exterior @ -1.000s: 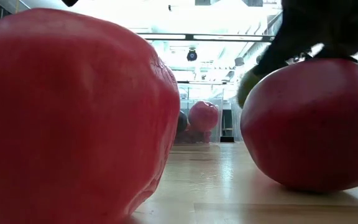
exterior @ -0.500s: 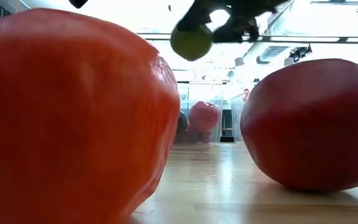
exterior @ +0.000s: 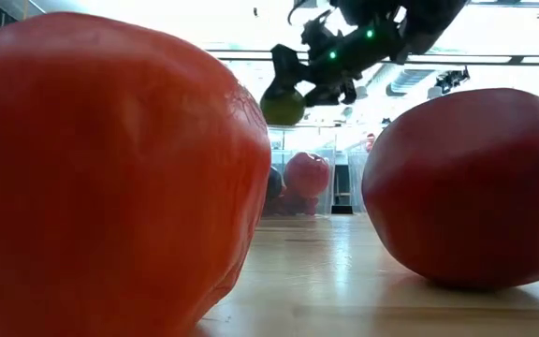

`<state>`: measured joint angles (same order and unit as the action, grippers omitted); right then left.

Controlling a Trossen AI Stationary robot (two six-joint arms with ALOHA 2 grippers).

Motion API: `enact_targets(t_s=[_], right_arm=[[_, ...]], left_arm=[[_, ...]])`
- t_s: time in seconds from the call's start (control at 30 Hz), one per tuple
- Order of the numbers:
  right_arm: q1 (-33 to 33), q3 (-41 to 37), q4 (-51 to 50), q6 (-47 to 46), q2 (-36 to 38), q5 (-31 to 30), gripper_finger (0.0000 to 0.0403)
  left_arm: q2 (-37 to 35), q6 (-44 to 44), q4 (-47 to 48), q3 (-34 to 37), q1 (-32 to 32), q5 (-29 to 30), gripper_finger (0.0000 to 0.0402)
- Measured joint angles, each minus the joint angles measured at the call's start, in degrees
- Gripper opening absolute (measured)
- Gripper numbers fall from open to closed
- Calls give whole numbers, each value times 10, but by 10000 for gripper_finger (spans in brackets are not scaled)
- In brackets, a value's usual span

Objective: Pick & Place Food Item
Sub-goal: Put the green apple into the left transparent bin, then put the red apple into the left transparent bin

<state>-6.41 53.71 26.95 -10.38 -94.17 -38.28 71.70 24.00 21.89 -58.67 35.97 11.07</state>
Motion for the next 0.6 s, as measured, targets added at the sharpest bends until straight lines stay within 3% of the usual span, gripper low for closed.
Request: enact_targets(t_s=[0.2, 0.37, 0.6], right_arm=[[-16, 0, -14, -57, 0, 10, 393], [-18, 0, -10, -79, 0, -9, 391], [-10, 0, -14, -13, 0, -38, 395]], left_arm=[[0, 0, 1, 0, 9, -3, 282], [0, 0, 1, 0, 9, -3, 282], [0, 0, 1, 0, 12, -3, 282]])
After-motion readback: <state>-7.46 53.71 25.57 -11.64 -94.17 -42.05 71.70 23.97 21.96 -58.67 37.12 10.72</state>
